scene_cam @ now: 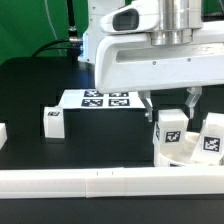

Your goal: Assemble stool

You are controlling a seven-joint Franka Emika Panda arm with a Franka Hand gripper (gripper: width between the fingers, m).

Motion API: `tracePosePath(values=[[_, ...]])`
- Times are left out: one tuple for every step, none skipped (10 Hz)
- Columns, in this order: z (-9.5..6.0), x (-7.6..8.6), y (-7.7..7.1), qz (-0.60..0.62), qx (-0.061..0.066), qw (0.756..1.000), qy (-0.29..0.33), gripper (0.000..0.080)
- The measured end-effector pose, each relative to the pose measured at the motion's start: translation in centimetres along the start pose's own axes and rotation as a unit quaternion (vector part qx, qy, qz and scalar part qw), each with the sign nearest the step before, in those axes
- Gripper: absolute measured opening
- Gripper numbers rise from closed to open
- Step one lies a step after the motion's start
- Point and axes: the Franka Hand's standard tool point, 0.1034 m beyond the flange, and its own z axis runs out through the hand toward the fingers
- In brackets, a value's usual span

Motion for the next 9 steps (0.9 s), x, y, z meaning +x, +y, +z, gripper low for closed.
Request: tracePosePath(values=[[-0.02,-0.07,0.13,0.075,-0.001,0.997,0.001,0.0338],[-0.02,-0.01,0.16,0.112,-0.001,0.994,0.006,0.0338],[-0.02,-0.05,0.24,0.175,-0.003,0.985,0.007,0.0338],[-0.04,-0.03,0.33,0.202,-0.003,0.979,0.008,0.0338],[-0.06,-0.01,0.43,0.23,-0.003,0.973,0.008,0.0338],[-0.06,0.0,0.46,0.246,-0.003,0.969,0.008,0.0338],[-0.07,0.01,0.54,0.278,-0.003,0.961,0.008,0.0338],[-0.07,0.01,0.57,0.297,-0.002,0.955,0.008,0.0338],[-0.07,0.0,0.62,0.336,0.0,0.942,0.008,0.0338]])
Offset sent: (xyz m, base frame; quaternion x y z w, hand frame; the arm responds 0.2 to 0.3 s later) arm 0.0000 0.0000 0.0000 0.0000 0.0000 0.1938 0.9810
